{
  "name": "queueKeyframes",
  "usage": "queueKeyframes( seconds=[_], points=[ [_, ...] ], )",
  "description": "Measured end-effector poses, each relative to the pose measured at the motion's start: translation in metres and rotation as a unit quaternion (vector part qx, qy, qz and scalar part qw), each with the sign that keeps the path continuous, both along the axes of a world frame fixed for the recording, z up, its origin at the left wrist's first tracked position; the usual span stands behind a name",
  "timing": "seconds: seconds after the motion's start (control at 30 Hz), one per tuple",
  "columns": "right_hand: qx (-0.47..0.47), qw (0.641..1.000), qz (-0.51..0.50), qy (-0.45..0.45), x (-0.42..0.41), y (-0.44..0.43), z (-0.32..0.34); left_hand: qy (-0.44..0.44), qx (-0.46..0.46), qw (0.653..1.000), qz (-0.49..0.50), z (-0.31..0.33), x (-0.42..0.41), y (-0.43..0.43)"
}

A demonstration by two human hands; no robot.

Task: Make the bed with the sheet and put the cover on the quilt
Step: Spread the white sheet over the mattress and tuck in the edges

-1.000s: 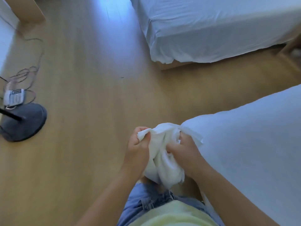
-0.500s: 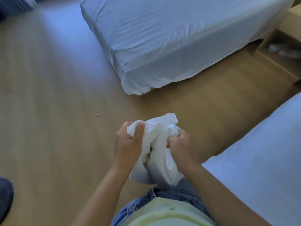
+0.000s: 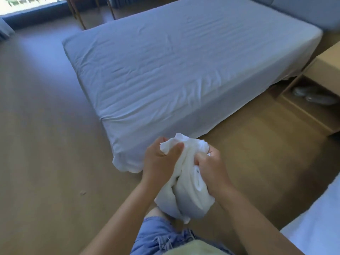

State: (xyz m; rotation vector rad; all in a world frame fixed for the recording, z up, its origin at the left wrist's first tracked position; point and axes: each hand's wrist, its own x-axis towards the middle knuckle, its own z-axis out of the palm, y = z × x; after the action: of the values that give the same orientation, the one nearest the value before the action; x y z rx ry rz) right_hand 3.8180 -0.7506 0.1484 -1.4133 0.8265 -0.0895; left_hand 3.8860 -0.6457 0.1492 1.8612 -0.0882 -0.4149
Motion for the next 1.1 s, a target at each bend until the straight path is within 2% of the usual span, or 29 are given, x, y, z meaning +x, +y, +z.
queueKeyframes(
  seconds=[0.13,0.27,0.37,0.57,0.73,0.97,1.1],
  points=[
    [-0.016,0.995,-0.099,-0.003,0.065,-0.098,0.010,0.012,0.004,0.994,-0.105,0.011,0.070,-0.119],
    [0.023,0.983,-0.176,-0.052,0.112,-0.210,0.022,-0.014,0.036,0.977,-0.210,0.027,0.130,-0.251],
    [0.058,0.969,-0.221,-0.089,0.137,-0.305,0.023,-0.036,0.042,0.970,-0.238,0.027,0.160,-0.352],
    [0.082,0.964,-0.232,-0.099,0.182,-0.504,0.021,-0.076,0.023,0.972,-0.219,0.031,0.200,-0.551],
    [0.055,0.959,-0.252,-0.121,0.237,-0.647,0.044,-0.107,0.003,0.974,-0.202,0.057,0.250,-0.697],
    [-0.032,0.965,-0.215,-0.149,0.363,-0.825,0.079,-0.126,-0.083,0.980,-0.128,0.083,0.367,-0.873],
    [-0.091,0.970,-0.162,-0.153,0.450,-0.907,0.111,-0.126,-0.129,0.980,-0.085,0.107,0.448,-0.950]
  ],
)
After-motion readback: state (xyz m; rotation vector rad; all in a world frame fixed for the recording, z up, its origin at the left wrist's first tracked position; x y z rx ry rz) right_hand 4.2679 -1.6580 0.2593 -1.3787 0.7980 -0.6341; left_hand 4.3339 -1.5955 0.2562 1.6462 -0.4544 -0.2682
